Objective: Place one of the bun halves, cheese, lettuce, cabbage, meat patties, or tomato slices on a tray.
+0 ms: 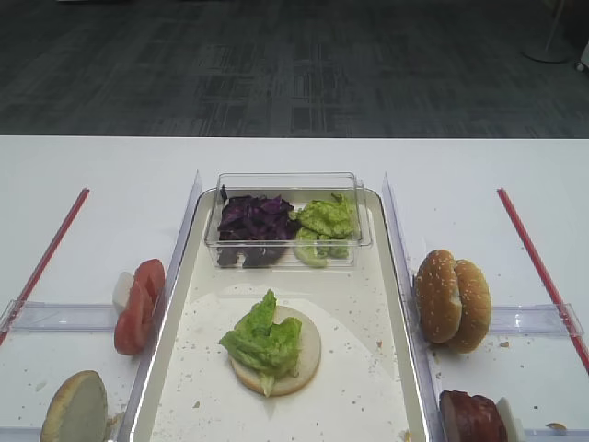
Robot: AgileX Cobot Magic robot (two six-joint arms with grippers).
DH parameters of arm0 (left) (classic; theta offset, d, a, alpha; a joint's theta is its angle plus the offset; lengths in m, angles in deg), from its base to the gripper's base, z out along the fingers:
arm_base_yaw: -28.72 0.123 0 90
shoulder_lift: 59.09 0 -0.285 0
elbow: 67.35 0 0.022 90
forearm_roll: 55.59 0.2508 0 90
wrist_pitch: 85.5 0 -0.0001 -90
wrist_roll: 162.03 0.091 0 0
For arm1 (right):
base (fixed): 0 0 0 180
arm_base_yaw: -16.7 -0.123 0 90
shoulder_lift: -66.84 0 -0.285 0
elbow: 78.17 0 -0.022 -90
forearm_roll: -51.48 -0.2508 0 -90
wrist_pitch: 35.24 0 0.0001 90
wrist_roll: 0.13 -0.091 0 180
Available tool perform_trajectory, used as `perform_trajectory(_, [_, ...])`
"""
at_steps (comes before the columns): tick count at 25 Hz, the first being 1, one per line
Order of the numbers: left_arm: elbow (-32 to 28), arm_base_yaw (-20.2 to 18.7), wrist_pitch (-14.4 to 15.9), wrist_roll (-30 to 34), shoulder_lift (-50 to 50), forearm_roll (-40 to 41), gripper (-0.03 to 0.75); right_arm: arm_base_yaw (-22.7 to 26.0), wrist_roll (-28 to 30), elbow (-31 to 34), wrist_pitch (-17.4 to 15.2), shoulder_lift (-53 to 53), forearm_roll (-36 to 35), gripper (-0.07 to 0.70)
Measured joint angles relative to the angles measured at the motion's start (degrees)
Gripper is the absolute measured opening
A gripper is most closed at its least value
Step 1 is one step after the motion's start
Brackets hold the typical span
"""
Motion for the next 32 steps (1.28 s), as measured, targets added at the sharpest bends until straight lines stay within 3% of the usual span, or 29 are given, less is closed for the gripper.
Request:
perform_trajectory(12, [0.00, 0.00, 0.00, 0.00, 0.00, 0.00, 0.491, -0.70, 0.00, 11.05, -0.72, -23.23, 2.29, 0.613])
perform_trajectory(32, [0.00, 0.00, 0.00, 0.00, 0.00, 0.00, 0.491, -1.85, -4.50, 12.39, -2.42, -38.29, 5.76, 0.613])
